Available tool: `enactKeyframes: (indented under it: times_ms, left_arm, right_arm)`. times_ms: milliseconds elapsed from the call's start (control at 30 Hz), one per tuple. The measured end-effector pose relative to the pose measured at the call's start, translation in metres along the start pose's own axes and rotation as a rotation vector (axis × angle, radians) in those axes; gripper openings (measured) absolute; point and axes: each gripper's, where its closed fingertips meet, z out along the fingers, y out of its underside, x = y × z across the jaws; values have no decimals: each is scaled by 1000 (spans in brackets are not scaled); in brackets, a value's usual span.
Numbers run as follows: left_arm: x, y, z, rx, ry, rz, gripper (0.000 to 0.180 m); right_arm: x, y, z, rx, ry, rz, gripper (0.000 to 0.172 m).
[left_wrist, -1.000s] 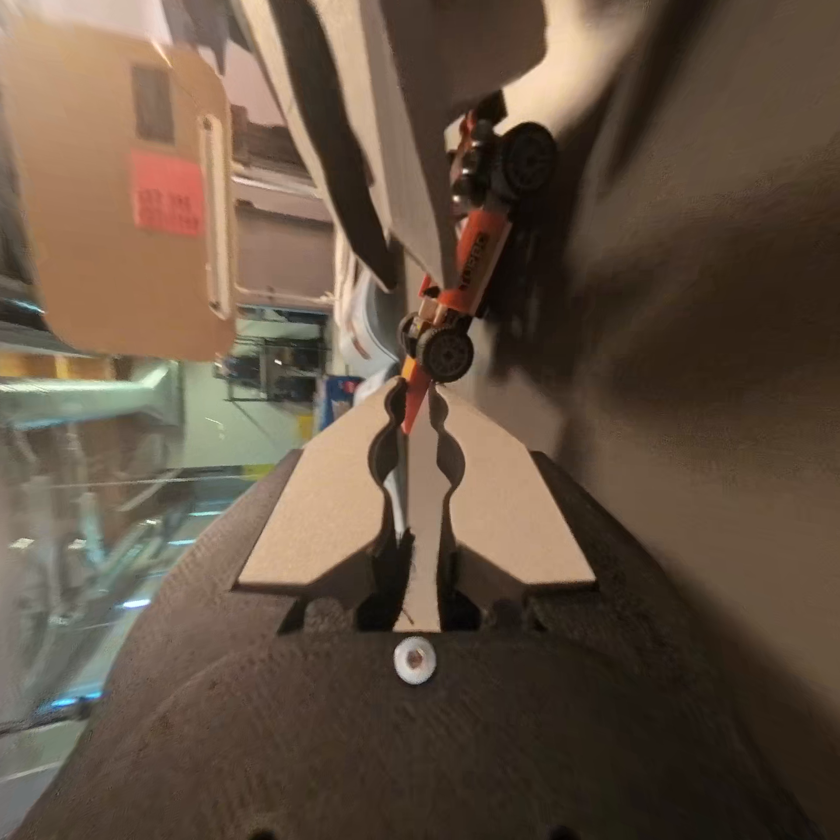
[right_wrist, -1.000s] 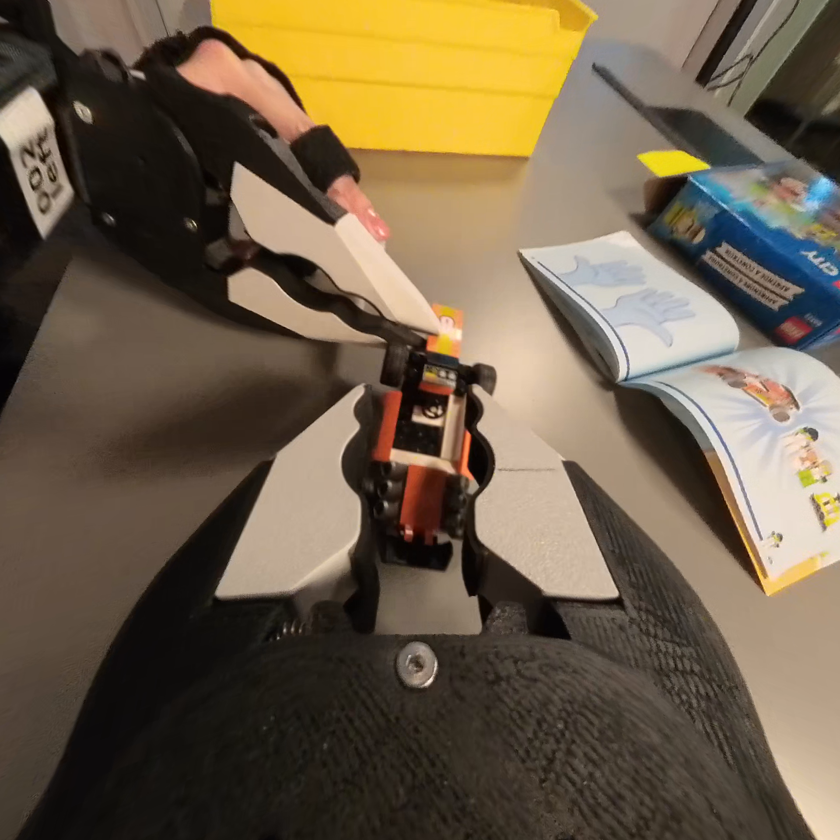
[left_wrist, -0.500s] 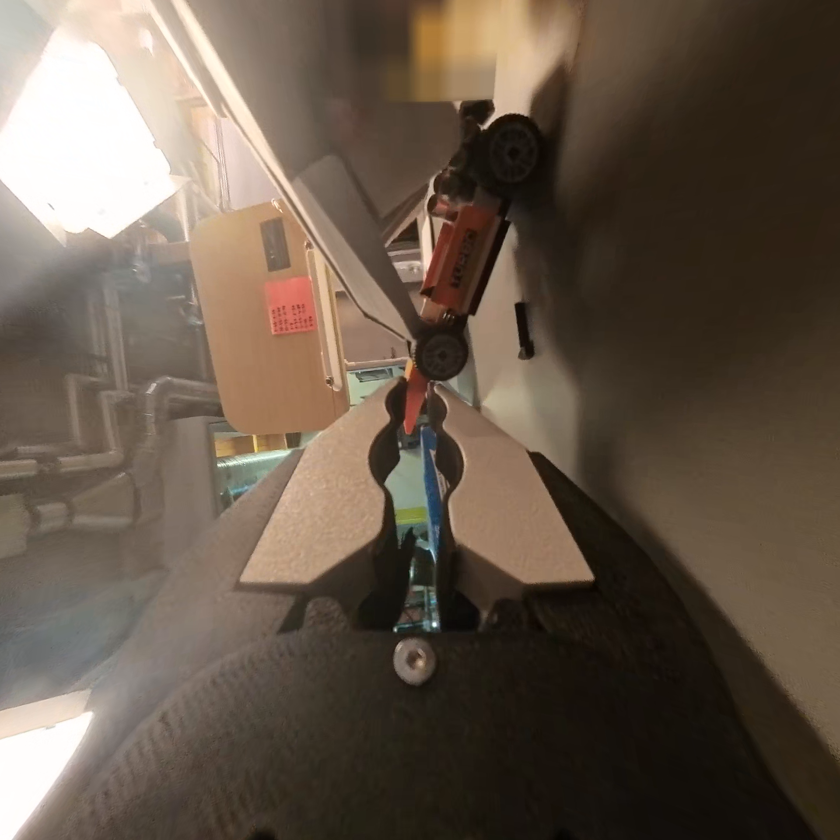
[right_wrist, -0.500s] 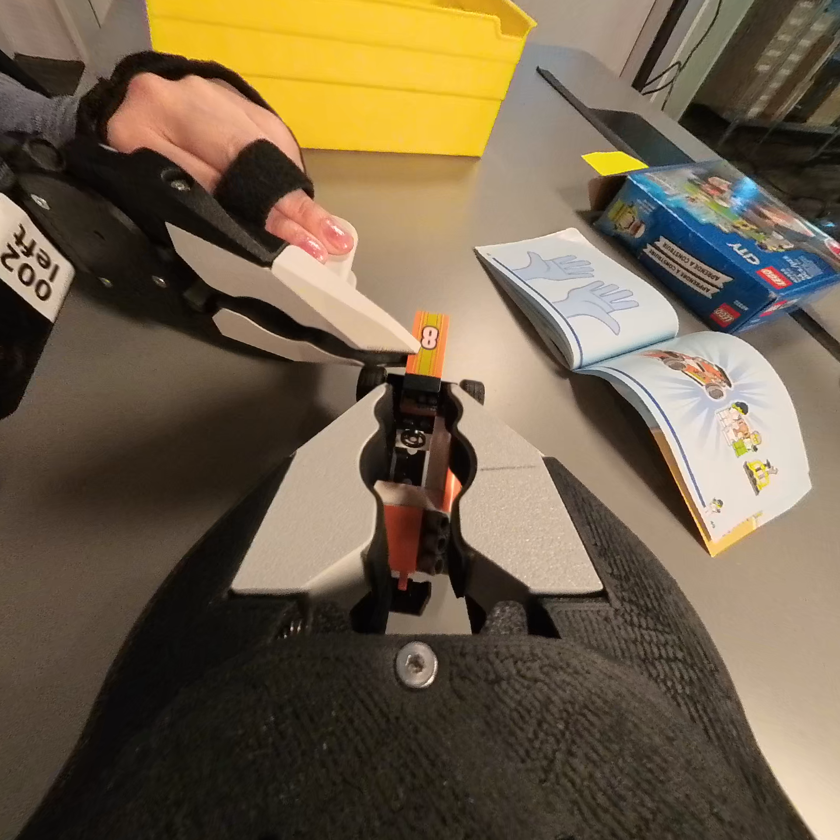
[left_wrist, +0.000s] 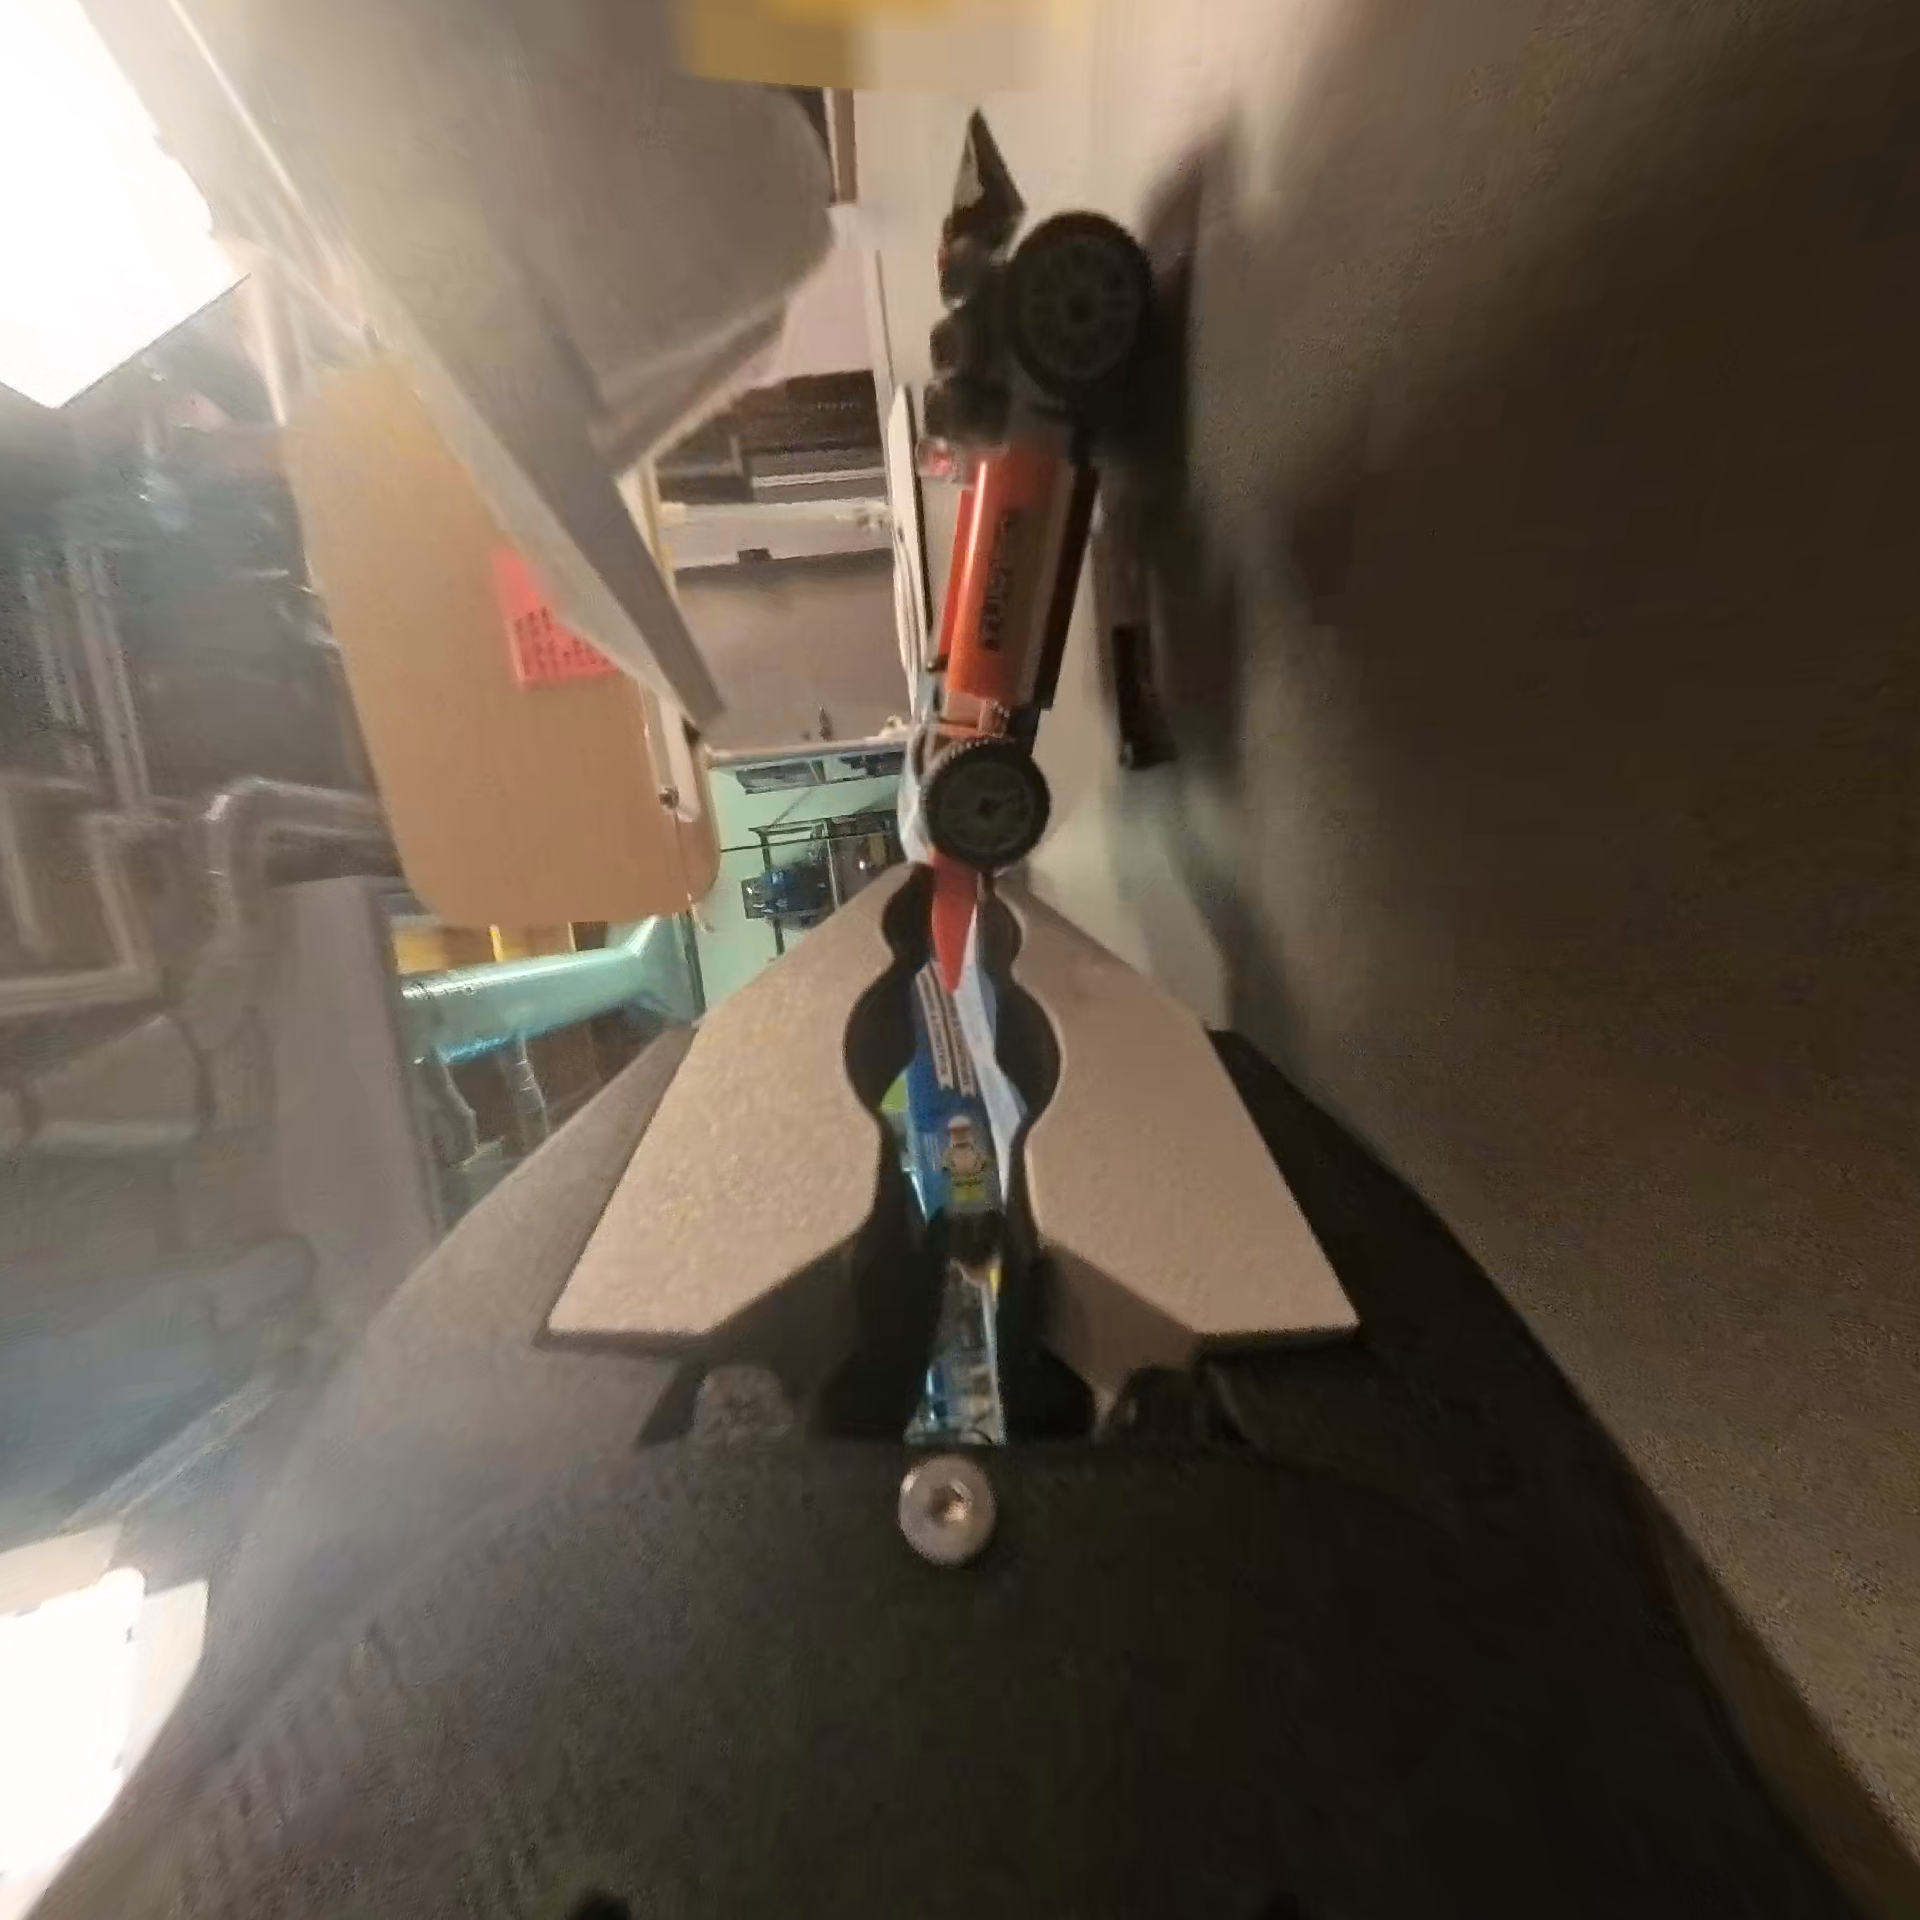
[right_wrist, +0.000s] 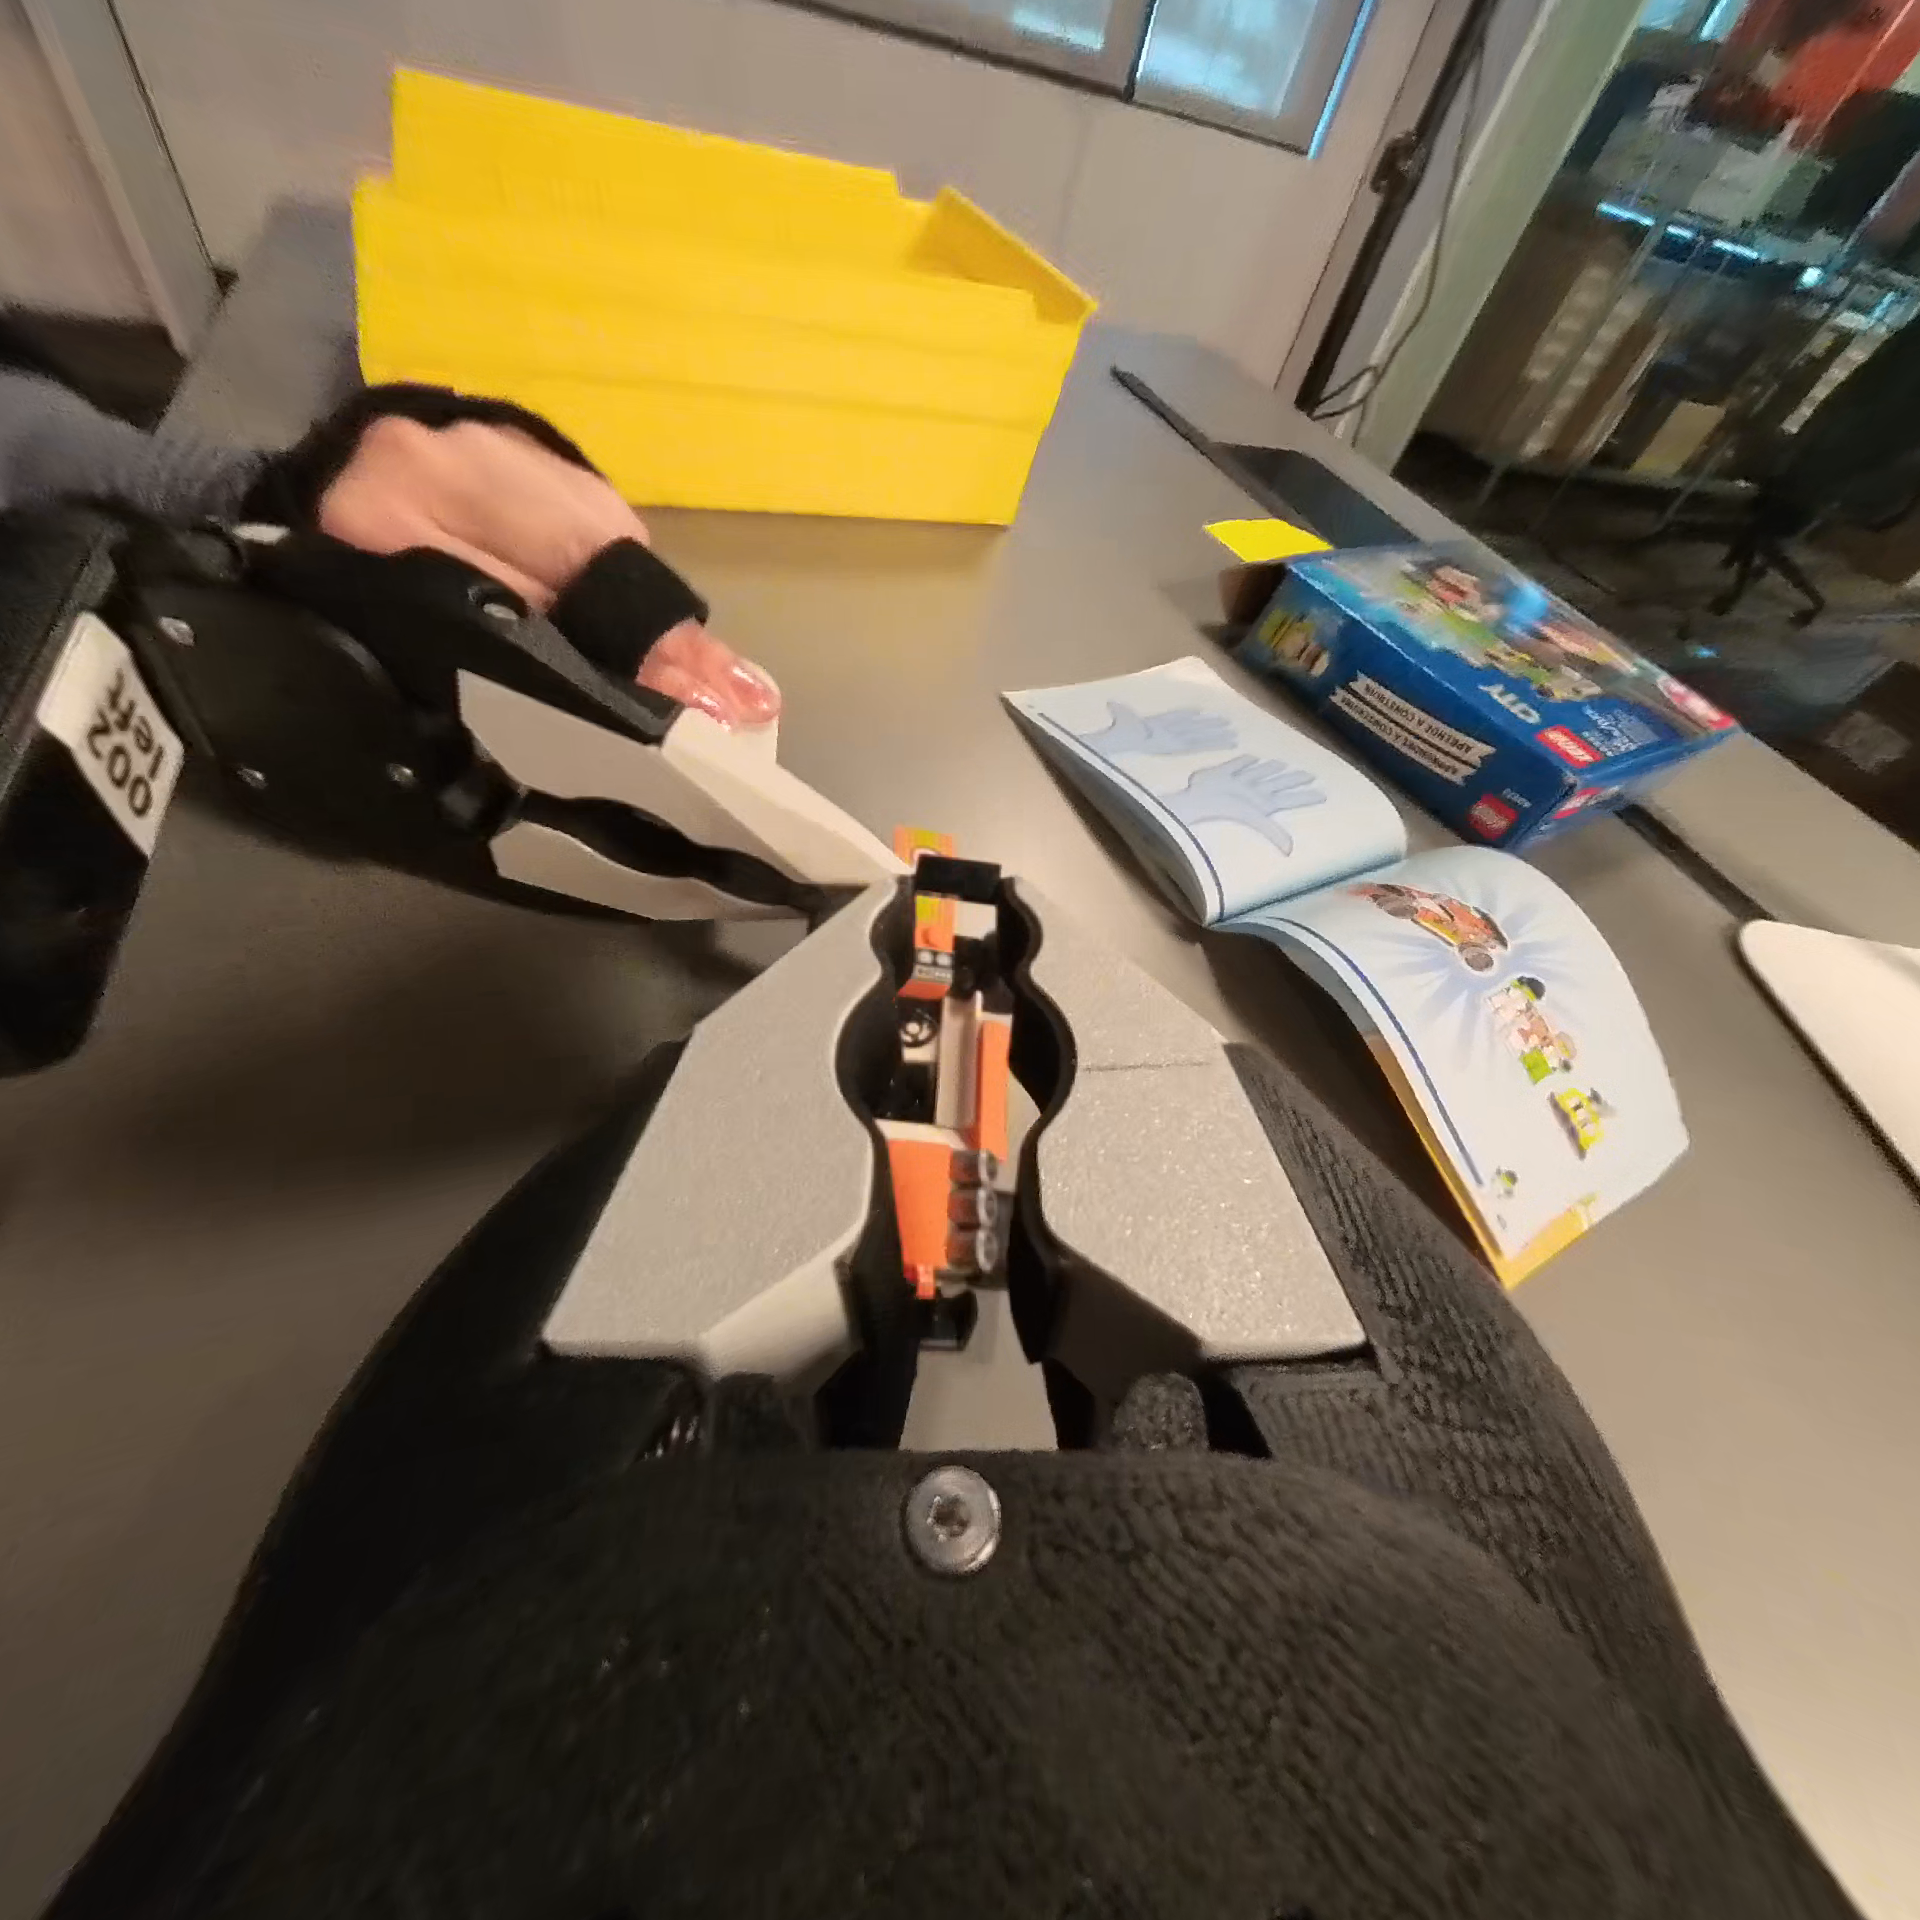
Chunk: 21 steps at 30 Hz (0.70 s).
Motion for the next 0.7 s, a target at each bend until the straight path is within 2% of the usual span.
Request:
enactKeyframes:
  times_ms: [133, 200, 300, 400, 500, 533, 567, 633, 700]
  left_arm:
    - [4, 7, 4, -37, 33, -76, 7]
    - [6, 13, 5, -63, 50, -128, 7]
    - [2, 34, 5, -144, 63, -307, 8]
    - [-3, 62, 4, -243, 69, -512, 8]
    - [-4, 73, 3, -262, 66, -565, 7]
    - [-3, 72, 3, -259, 71, -569, 7]
    - [-2, 71, 3, -257, 74, -556, 6]
    - [-1, 69, 4, -256, 72, -504, 7]
    - [-1, 65, 4, -246, 71, -476, 7]
  right_arm:
    - [25, 7, -7, 17, 102, 51, 14]
    - [43, 18, -12, -51, 195, 62, 14]
    - [68, 44, -24, -186, 300, 129, 14]
    - [77, 76, -32, -344, 312, 217, 14]
    - [69, 98, -32, -443, 251, 303, 14]
    - [66, 100, -31, -451, 235, 322, 17]
    - [66, 97, -29, -433, 231, 332, 36]
    - [64, 90, -26, -403, 219, 328, 53]
    - [62, 73, -21, -327, 216, 239, 66]
